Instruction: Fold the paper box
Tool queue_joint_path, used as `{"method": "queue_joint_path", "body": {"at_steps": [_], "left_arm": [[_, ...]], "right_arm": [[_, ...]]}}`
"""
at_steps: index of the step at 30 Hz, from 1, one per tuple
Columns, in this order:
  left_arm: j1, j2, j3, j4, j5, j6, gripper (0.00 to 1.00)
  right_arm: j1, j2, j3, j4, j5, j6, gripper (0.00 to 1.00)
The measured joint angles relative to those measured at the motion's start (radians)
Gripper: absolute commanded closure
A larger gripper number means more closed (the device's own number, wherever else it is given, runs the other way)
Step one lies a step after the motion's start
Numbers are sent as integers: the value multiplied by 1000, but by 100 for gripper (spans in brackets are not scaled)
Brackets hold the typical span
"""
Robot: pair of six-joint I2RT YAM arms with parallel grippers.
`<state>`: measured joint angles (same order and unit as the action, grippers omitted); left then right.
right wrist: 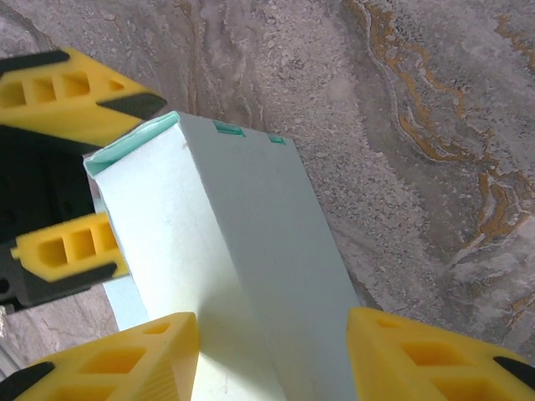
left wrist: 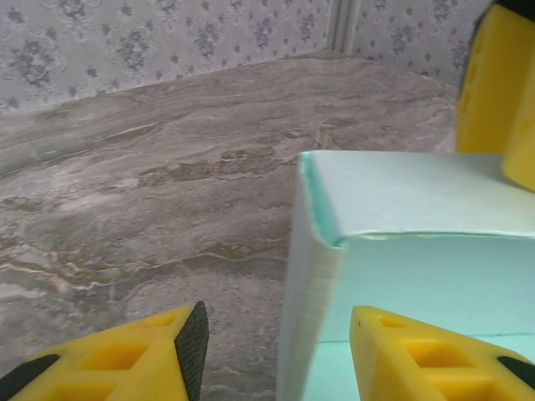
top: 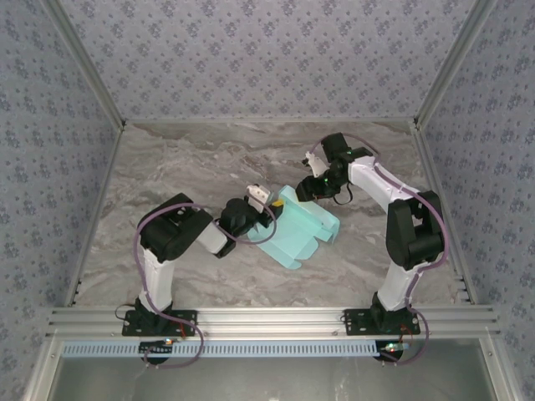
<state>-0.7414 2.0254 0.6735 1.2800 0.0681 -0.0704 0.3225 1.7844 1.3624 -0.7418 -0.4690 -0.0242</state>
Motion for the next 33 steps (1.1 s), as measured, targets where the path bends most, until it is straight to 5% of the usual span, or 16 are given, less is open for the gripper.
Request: {"method": "queue_joint_path", "body": {"at_steps": [5, 20, 33], "left_arm": [[-12, 14, 21, -3, 18, 21, 54], [-24, 70, 52, 7, 35, 30, 85], [-87, 70, 51, 8, -24, 66, 96]], "right_arm": [[3, 2, 0, -6, -21, 1, 50], [21, -24, -69, -11, -112, 50, 53], [9, -119, -199, 41, -160, 188, 51]]}}
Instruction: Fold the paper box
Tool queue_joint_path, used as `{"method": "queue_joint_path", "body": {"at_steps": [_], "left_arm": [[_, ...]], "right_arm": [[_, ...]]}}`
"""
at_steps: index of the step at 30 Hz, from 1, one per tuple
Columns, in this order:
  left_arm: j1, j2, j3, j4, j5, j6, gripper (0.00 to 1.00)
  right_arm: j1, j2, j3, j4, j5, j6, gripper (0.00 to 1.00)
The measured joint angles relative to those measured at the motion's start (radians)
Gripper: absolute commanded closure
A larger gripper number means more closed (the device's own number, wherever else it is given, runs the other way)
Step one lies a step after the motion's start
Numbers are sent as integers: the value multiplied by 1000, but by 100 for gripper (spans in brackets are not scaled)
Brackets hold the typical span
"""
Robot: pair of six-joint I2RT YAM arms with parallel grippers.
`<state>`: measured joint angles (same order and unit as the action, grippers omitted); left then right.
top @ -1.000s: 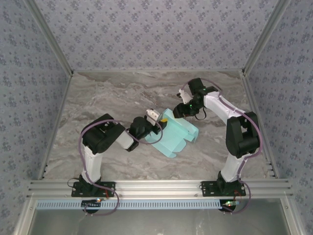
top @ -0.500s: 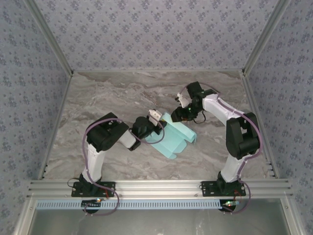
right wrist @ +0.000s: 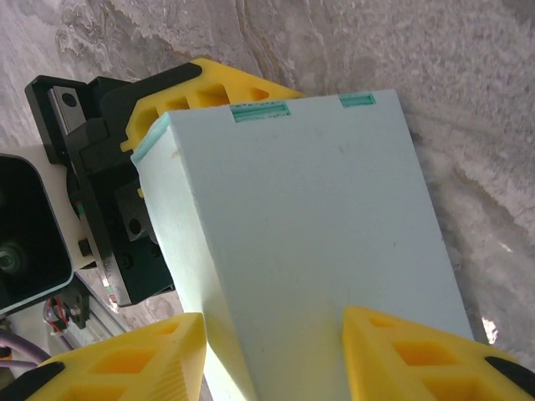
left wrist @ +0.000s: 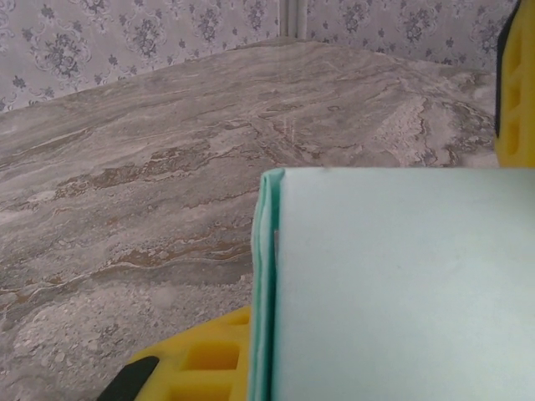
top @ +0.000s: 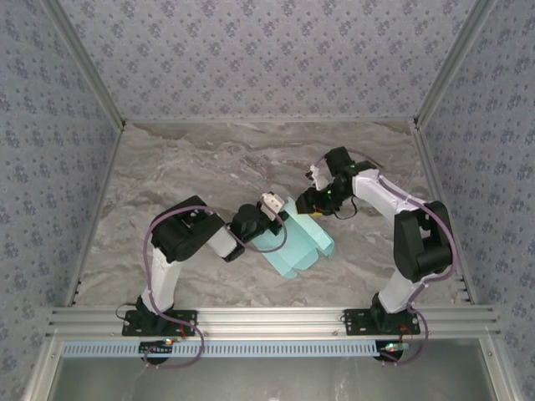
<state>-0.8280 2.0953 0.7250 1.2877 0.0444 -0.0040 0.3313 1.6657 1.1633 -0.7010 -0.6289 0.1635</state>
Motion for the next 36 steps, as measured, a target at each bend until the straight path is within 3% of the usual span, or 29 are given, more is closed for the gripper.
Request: {"method": "queue_joint_path", "body": {"at_steps": [2, 5, 10, 19, 27, 36], "left_arm": [[-5, 0, 0, 0, -8, 5, 93], [-6, 0, 0, -1, -9, 8, 79], [-6, 12, 0, -5, -15, 7, 75], [-6, 74, 14, 22, -15, 11, 75], [-6, 107, 21, 85, 21, 24, 89], [-14, 108, 18, 89, -5, 40, 95]], "right_arm": [[-12, -16, -32, 31, -21, 23, 51], [-34, -35, -68, 64, -47, 47, 51], [-60, -39, -92, 82, -80, 58, 52], [-72, -35, -105, 100, -124, 73, 56], [-77, -35, -138, 126, -182, 96, 59], [-85, -43, -175, 192, -208, 141, 61]]}}
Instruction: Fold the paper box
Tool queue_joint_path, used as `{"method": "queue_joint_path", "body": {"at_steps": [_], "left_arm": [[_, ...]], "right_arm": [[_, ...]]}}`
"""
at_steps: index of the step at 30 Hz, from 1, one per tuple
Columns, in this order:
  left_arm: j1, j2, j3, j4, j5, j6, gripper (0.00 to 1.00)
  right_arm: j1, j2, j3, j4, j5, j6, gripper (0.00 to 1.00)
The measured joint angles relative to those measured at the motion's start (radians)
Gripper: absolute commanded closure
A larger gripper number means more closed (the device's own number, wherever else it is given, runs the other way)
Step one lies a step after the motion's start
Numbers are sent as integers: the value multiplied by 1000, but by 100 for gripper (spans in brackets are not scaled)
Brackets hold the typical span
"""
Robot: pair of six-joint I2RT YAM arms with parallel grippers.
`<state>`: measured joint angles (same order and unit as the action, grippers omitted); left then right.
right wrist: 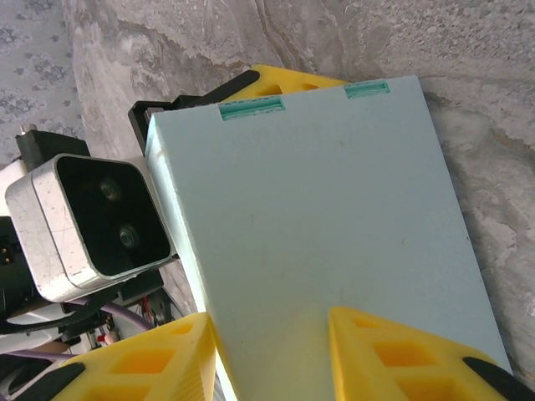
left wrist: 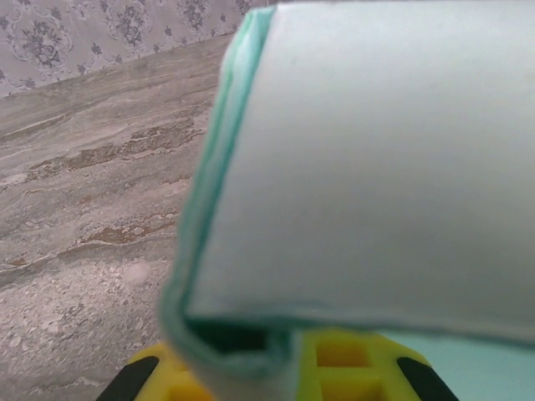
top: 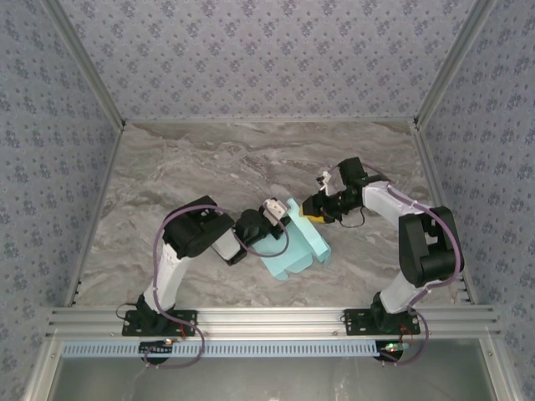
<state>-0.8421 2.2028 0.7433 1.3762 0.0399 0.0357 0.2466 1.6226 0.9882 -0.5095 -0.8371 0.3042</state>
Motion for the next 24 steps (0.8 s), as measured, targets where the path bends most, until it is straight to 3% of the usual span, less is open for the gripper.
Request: {"method": "queue_joint_path", "body": {"at_steps": [8, 20, 21, 24], "left_arm": [[-26, 0, 2, -3, -72, 10, 100], [-47, 0, 16, -13, -23, 40, 100], [-46, 0, 16, -13, -18, 43, 99], [-46, 0, 16, -13, -3, 43, 81]], "right_arm": [[-14, -17, -35, 60, -14, 63, 55], [-64, -18, -47, 103, -35, 107, 42], [-69, -18, -44, 102, -34, 107, 42], [-83, -17, -36, 102, -31, 107, 42]]}}
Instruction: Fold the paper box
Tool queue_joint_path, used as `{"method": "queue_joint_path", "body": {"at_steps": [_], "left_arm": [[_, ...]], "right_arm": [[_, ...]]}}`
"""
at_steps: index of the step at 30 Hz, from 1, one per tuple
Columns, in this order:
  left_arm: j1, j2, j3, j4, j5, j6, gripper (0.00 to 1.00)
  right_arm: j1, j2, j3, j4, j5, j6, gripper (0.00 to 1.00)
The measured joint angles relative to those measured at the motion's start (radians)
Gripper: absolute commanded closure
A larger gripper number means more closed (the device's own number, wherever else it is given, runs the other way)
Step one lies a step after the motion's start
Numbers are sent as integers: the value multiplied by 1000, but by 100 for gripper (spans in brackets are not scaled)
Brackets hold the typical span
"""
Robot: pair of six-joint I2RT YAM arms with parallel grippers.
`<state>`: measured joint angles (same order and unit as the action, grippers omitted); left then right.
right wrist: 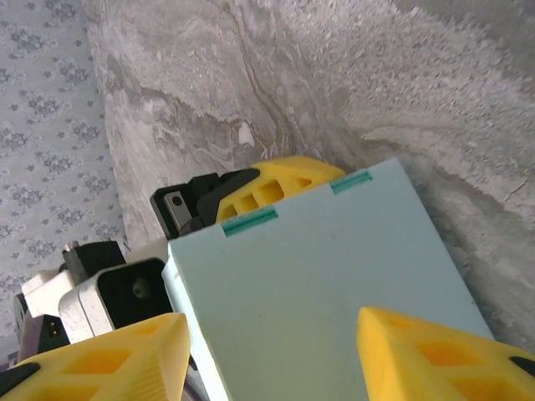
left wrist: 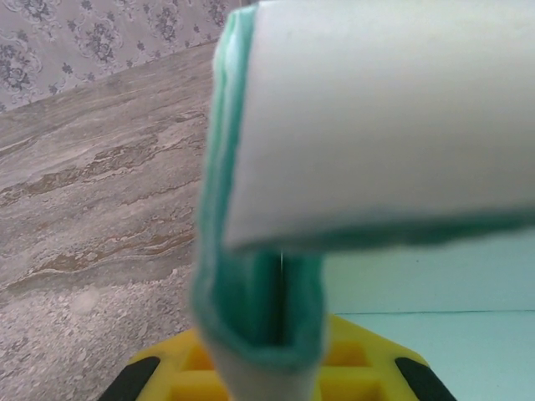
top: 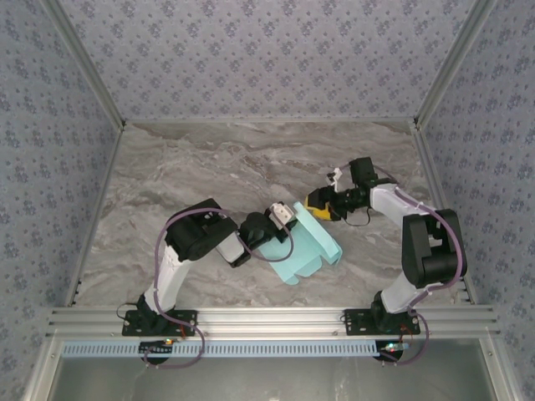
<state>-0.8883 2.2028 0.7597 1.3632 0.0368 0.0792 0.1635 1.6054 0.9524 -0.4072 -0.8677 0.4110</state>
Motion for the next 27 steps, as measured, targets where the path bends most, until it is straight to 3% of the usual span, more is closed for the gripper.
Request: {"method": "queue_joint_path", "body": {"at_steps": [3, 13, 22, 27], "left_arm": [[5, 0, -4, 0, 14, 10, 68], [31, -56, -77, 19, 92, 15, 61], [42, -101, -97, 24, 134, 42, 63], [49, -101, -89, 23, 130, 21, 80]], "right_arm": [[-2, 6, 2, 0, 1, 0, 42], [48, 11, 75, -64, 117, -58, 39], [104, 38, 118, -95, 185, -98, 48], [137, 49, 129, -95, 204, -98, 50]]}}
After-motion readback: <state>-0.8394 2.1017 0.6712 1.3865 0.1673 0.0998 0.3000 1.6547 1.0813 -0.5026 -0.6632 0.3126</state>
